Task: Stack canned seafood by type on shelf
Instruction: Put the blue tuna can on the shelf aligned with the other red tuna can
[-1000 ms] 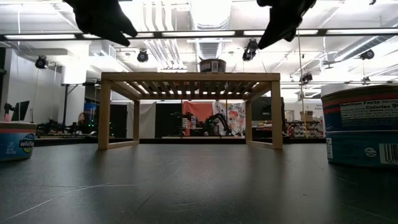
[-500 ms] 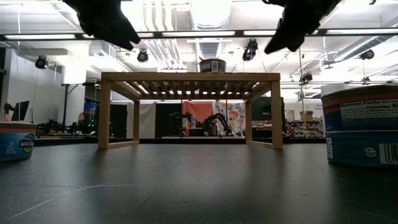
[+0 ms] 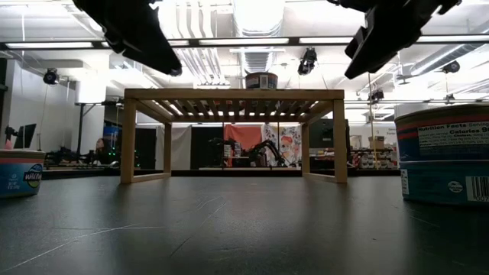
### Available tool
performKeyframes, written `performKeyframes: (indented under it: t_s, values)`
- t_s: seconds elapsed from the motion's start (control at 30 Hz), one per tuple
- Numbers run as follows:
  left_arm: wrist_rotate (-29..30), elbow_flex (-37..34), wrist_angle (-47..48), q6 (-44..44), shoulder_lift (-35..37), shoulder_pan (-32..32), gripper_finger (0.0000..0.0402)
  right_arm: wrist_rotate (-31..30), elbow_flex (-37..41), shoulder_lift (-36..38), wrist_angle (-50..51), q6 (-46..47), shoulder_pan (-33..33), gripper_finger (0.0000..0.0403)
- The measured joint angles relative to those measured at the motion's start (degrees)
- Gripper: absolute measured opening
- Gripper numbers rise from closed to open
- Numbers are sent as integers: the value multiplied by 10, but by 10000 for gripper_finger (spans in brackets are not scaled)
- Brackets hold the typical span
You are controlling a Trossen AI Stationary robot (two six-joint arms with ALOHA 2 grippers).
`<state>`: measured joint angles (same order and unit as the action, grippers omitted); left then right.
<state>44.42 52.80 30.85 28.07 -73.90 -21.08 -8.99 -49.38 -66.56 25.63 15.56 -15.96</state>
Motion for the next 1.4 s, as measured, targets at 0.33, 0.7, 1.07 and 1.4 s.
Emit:
performKeyframes:
  t_s: [0.33,0.7,1.07,1.4]
  values:
    - [-18,0,-18,3,-17,-7,331,0,0,-50,-51,10,-47,13]
    - [-177,0,-15,48,-14,-40,331,0,0,-135,-125,-16,-61,13]
    - [-185,0,-11,74,-23,-63,331,0,0,-126,-117,57,-62,13]
    - [-180,0,-12,77,-52,-62,331,-11,-34,-84,49,192,-83,13]
